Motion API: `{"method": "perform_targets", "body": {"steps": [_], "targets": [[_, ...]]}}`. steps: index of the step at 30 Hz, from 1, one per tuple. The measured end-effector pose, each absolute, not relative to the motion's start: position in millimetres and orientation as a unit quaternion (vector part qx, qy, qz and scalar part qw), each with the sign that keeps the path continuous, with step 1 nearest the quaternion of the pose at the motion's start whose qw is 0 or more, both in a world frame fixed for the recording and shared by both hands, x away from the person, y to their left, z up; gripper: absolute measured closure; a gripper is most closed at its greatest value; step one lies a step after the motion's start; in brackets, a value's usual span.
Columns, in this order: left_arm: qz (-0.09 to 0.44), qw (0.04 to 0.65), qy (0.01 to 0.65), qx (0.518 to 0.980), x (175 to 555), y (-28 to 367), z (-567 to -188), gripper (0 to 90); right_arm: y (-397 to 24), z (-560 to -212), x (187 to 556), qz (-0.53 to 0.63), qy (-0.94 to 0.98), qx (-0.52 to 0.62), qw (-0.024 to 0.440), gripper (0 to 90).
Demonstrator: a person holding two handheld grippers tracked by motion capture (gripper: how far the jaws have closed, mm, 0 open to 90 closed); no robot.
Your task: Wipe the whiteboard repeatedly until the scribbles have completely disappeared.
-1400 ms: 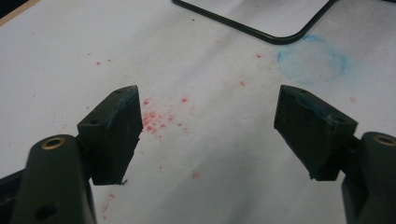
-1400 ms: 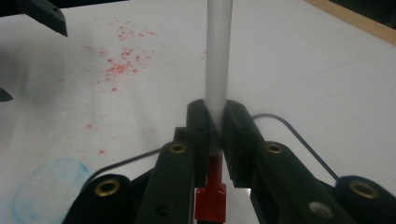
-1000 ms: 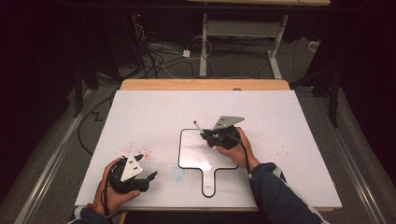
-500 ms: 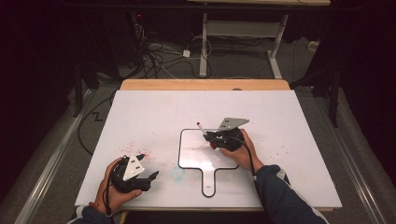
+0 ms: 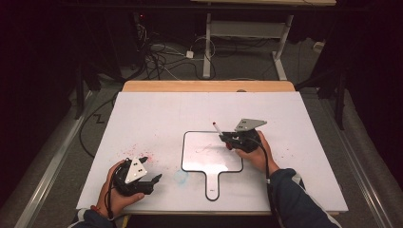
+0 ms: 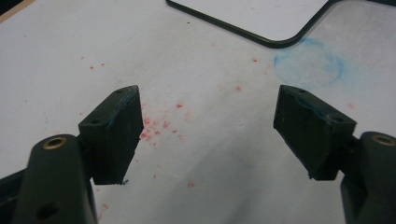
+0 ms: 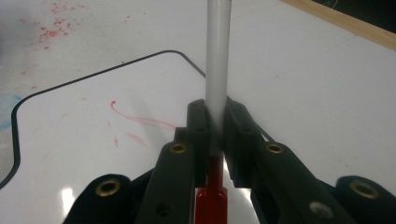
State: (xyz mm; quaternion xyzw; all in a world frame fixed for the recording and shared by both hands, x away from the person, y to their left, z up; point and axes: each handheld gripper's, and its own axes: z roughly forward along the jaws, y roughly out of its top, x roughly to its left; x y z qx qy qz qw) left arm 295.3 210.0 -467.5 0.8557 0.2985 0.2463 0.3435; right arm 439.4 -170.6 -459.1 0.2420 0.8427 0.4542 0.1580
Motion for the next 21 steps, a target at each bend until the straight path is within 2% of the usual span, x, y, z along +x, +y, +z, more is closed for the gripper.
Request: {"method": "perform_targets", "body": {"steps": [4,11,17,21], "targets": [[0.246,0.343,0.298,0.856,294.9,208.9,-467.5,22.9,-177.0,-459.0,437.3,0.455,0.843,0.241,0.157,82.2],[0.245,0.344,0.299,0.856,295.0,210.4,-468.0,23.0,-160.2,-459.8,433.6,0.460,0.846,0.225,0.145,82.2],[0.246,0.346,0.300,0.854,293.5,212.3,-467.4,23.0,-183.8,-459.6,434.9,0.459,0.841,0.247,0.147,82.2],[0.246,0.346,0.301,0.854,294.2,212.0,-466.9,23.0,-180.7,-460.9,430.8,0.460,0.844,0.238,0.143,82.2]]}}
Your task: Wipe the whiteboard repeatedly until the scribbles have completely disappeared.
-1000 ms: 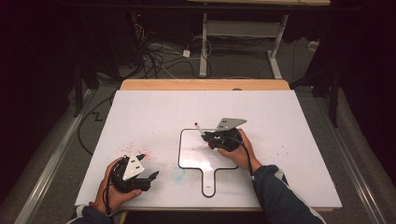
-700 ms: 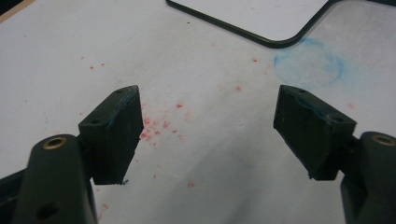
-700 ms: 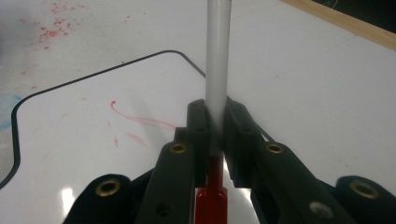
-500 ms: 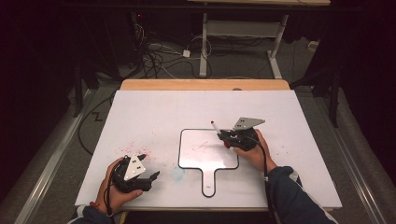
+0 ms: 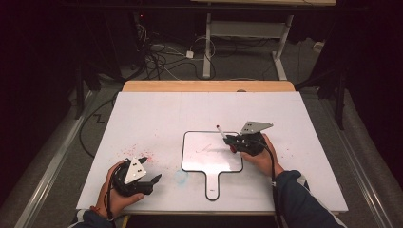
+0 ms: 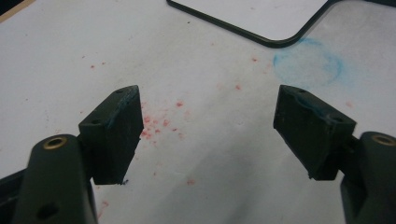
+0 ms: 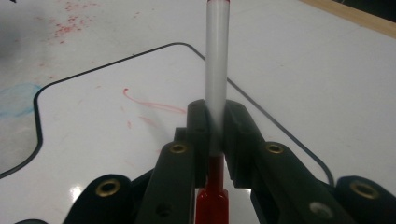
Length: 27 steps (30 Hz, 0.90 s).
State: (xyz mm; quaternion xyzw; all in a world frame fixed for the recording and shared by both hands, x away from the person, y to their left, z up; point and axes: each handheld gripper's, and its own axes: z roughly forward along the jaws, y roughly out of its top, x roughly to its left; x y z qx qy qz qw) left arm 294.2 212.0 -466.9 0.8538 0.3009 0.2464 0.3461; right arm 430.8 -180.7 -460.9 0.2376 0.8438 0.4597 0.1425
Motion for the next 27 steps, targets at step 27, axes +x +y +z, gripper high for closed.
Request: {"method": "perform_targets", "body": {"steps": [27], "targets": [[0.244,0.350,0.299,0.854,292.8,214.0,-467.1,23.0,-132.9,-460.6,434.2,0.462,0.853,0.205,0.131,82.2]]}}
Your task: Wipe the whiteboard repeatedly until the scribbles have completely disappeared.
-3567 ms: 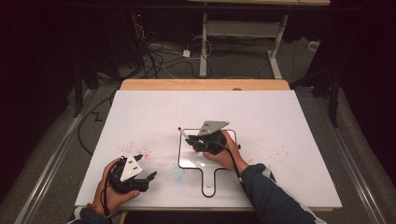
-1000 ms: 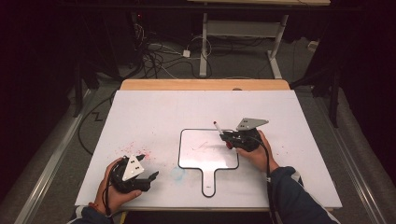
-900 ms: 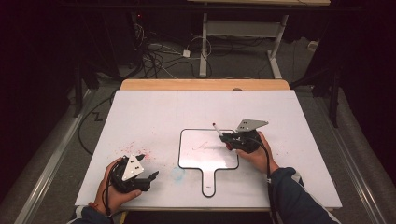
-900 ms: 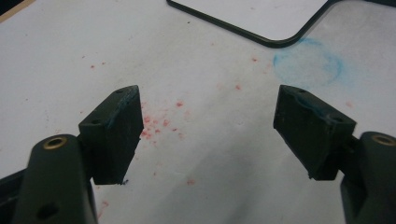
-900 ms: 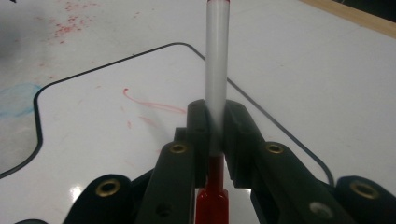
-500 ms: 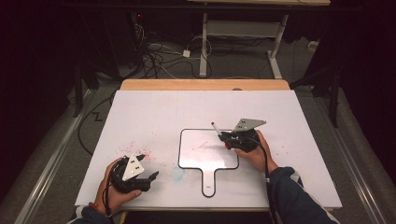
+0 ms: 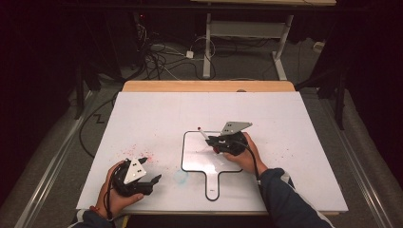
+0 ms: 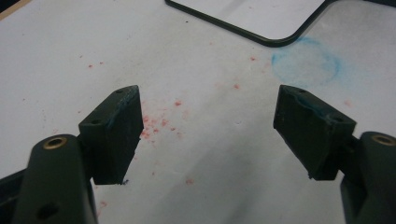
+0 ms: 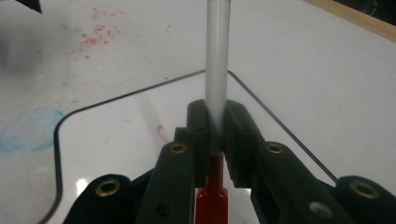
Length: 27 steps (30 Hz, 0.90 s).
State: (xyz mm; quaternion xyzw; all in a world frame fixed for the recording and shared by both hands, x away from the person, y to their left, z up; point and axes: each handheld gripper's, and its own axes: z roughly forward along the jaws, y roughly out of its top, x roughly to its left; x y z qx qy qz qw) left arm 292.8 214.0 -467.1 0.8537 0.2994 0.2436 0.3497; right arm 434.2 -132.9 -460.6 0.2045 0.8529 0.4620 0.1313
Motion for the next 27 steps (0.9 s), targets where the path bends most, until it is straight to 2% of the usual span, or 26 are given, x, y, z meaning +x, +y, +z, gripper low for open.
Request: {"method": "perform_targets", "body": {"steps": [6,12,18,27], "targets": [[0.244,0.350,0.301,0.853,292.6,214.1,-466.7,23.0,-156.0,-460.0,440.7,0.460,0.847,0.229,0.138,82.2],[0.248,0.350,0.292,0.855,293.8,211.5,-466.3,23.0,-136.0,-460.9,432.5,0.462,0.854,0.203,0.128,82.2],[0.242,0.351,0.299,0.854,292.3,213.9,-466.9,23.0,-157.0,-459.3,438.0,0.454,0.850,0.225,0.146,82.2],[0.243,0.352,0.295,0.855,293.5,211.2,-466.3,23.0,-115.6,-461.1,433.1,0.460,0.856,0.196,0.133,82.2]]}}
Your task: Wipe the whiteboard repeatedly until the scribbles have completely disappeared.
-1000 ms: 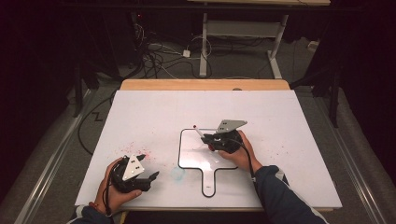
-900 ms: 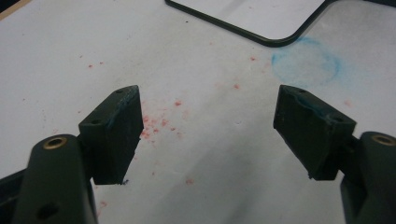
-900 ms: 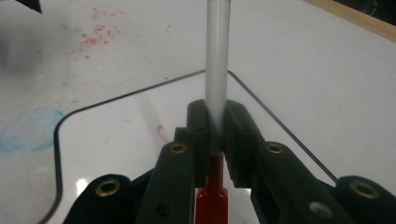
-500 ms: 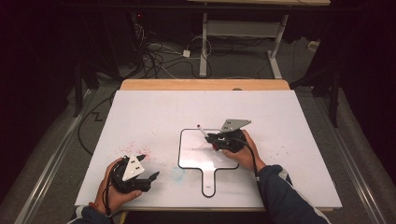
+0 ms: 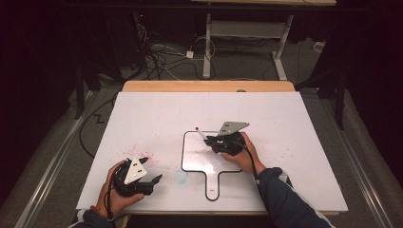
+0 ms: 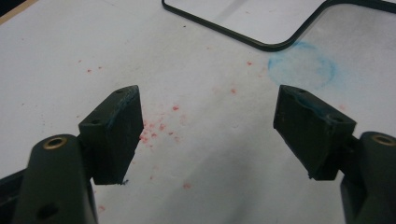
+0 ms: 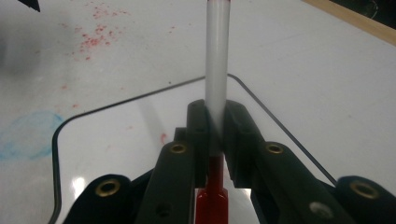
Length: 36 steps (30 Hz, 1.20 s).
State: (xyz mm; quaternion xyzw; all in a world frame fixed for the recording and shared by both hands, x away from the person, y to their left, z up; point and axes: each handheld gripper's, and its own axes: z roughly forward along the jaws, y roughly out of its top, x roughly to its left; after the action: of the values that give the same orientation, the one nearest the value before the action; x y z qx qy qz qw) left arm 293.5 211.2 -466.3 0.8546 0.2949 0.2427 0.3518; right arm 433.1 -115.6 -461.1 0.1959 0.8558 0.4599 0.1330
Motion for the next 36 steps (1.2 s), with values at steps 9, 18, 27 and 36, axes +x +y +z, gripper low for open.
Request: {"method": "perform_targets", "body": {"steps": [9,18,27,36], "targets": [[0.246,0.354,0.289,0.855,294.6,212.2,-466.3,23.0,-80.4,-462.2,433.3,0.466,0.856,0.187,0.125,82.2],[0.246,0.355,0.290,0.854,294.9,213.4,-466.0,23.0,-58.2,-463.1,433.7,0.468,0.858,0.179,0.113,82.2],[0.247,0.356,0.292,0.853,293.5,215.3,-465.7,23.0,-74.2,-463.4,445.3,0.460,0.856,0.199,0.124,82.2],[0.240,0.355,0.296,0.854,293.2,213.9,-466.5,23.0,-100.3,-461.9,457.0,0.449,0.853,0.225,0.142,82.2]]}}
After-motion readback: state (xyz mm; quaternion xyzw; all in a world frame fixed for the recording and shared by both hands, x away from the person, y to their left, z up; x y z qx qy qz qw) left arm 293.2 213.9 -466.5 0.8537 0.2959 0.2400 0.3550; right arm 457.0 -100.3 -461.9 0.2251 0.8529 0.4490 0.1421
